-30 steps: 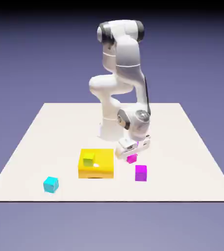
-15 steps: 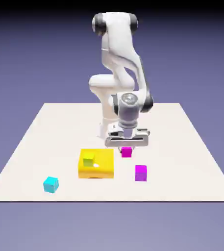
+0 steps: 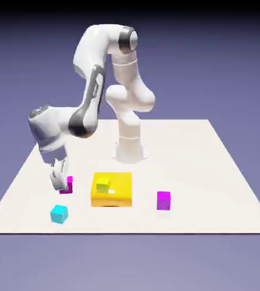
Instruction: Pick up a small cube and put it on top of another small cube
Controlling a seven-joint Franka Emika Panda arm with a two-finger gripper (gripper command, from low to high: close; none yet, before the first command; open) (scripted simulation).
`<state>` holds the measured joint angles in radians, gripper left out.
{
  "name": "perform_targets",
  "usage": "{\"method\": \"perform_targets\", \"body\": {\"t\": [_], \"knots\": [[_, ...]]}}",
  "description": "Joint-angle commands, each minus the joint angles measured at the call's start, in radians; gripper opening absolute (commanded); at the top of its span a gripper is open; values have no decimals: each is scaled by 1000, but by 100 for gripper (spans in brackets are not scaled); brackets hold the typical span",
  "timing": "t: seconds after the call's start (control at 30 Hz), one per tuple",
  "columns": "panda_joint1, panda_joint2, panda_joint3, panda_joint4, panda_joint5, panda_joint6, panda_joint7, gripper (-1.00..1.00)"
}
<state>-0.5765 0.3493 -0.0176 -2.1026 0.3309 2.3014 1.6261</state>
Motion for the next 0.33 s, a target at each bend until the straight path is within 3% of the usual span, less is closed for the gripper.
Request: {"method": "perform_targets", "body": {"t": [0.0,0.17,0.2,0.3], "knots": [[-1,5,-2,1,-1,-1,3,-100],[3,134,27,-13,42,142,-32,-100],[3,134,27,-13,42,142,-32,100],[1,62,11,-5,18,62,-13,100]]}}
